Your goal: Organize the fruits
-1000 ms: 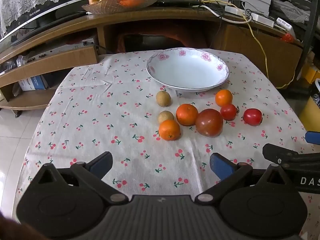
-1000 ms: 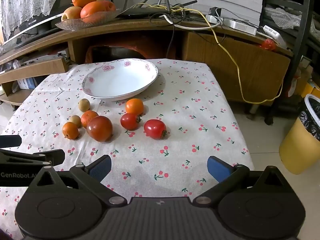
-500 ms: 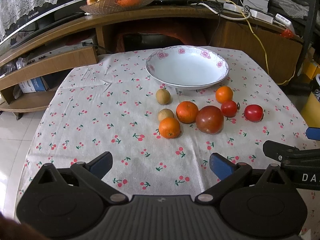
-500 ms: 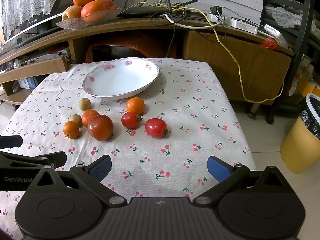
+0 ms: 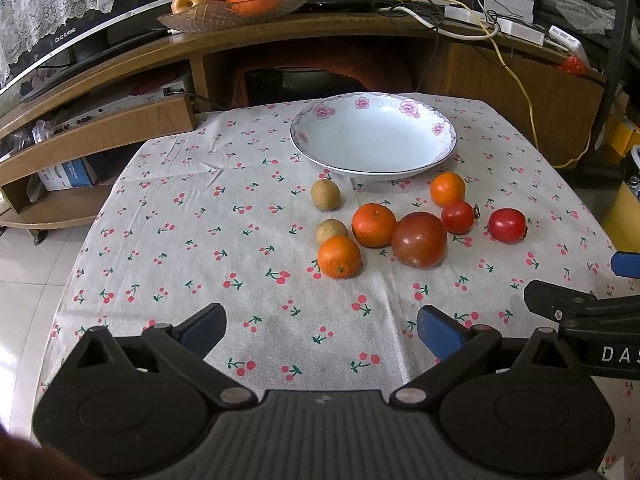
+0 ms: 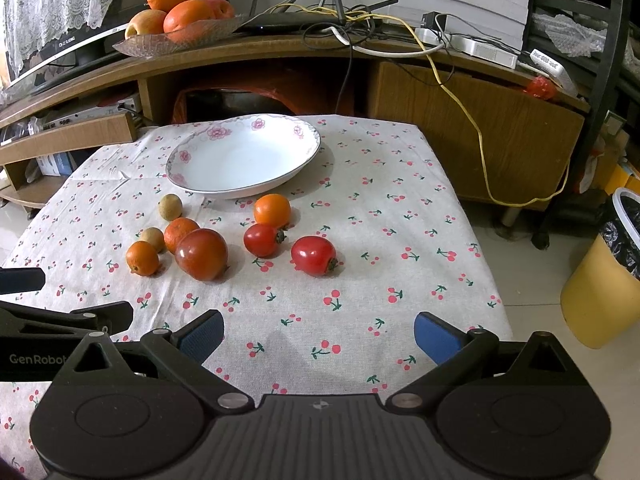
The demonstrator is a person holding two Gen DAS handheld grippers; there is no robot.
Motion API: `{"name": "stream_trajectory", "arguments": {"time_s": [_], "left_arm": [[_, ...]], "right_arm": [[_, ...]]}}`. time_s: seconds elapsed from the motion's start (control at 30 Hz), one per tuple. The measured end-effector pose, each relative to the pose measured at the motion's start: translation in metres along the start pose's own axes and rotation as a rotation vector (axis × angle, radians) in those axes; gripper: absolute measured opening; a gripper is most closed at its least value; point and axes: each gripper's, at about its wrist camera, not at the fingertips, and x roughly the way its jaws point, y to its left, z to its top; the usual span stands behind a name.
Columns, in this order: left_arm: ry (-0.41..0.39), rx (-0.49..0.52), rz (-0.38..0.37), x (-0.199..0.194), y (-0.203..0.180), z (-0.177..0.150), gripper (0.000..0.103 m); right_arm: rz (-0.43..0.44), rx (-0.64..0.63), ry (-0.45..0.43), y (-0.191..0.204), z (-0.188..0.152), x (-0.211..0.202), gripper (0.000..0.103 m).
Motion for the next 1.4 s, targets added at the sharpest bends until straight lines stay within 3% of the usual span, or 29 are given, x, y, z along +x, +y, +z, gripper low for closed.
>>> {"name": "stream_trajectory", "arguments": {"time_s": [0.87, 1.4], "left_arm": [[-0.003, 0.031, -0.001, 0.006, -0.003, -0.001, 0.103], [-0.011, 0.05, -0.055, 0.014, -0.003, 0.002, 0.099]], "right_arm": [[0.012, -0.005, 0.023, 0.003, -0.001, 0.006, 0.096], [0.024, -0.005, 0.042, 0.001, 0.001, 0.013, 0.095]]}}
